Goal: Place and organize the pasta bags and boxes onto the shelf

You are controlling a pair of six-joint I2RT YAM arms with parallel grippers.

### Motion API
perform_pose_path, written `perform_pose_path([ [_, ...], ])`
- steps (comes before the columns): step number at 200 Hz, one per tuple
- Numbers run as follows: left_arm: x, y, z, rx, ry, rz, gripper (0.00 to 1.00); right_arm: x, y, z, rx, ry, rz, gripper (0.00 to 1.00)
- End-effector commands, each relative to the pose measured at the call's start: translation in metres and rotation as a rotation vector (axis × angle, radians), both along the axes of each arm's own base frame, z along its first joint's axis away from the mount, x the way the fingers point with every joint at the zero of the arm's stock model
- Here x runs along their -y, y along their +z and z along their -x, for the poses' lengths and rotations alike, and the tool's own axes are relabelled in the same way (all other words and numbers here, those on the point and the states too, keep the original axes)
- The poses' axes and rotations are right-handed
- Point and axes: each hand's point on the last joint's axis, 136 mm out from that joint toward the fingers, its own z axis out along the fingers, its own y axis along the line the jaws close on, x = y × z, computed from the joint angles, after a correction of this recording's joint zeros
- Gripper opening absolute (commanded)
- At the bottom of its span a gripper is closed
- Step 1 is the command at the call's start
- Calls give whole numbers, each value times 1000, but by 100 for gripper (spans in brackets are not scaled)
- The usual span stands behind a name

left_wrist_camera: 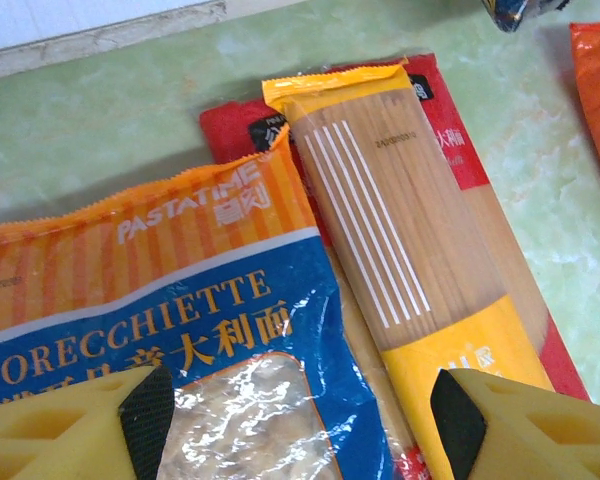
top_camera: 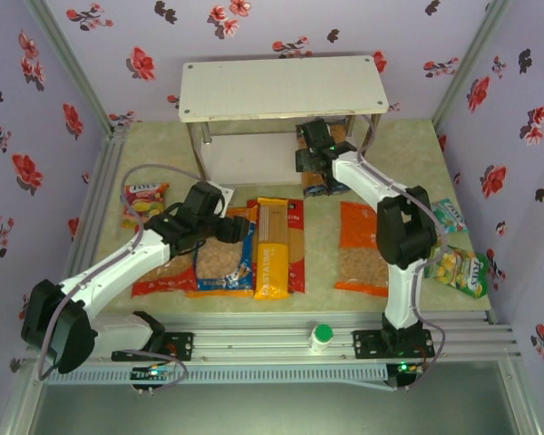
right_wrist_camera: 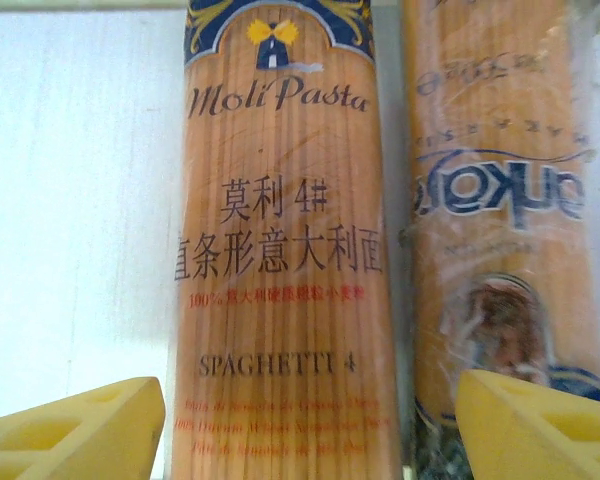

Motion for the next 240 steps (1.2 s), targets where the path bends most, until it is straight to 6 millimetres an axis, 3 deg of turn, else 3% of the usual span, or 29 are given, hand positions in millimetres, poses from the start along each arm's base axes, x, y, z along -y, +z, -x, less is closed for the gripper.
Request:
perform_pose_path([
  [1,0,3,8,-6,34,-10,72,11,32,11,62,-31,-44,77],
  [32,21,8,19,-26,65,-3,72,21,24,56,-8,-47,-108,78],
  [49,41,5,28,-54,64,11,72,26,10,85,-60,-63,-156,78],
  [75,72,-12,40,-100,38,-2,72,27,3,117,-77,-62,-246,79],
  [93,82,-30,44,-140,51,-14,73,30,5,131,-75,-61,-275,79],
  [131,84,-50,46,-183,73,-8,78,30,18,145,-43,-37,-326,83],
  [150,83,-54,48,-187,79,-6,88,28,24,148,-25,-24,-356,86],
  [210,91,-84,61,-261,52,-104,91,29,34,154,-1,-4,-369,89],
  [240,95,-87,60,-259,47,-169,92,30,37,156,8,2,-369,93],
])
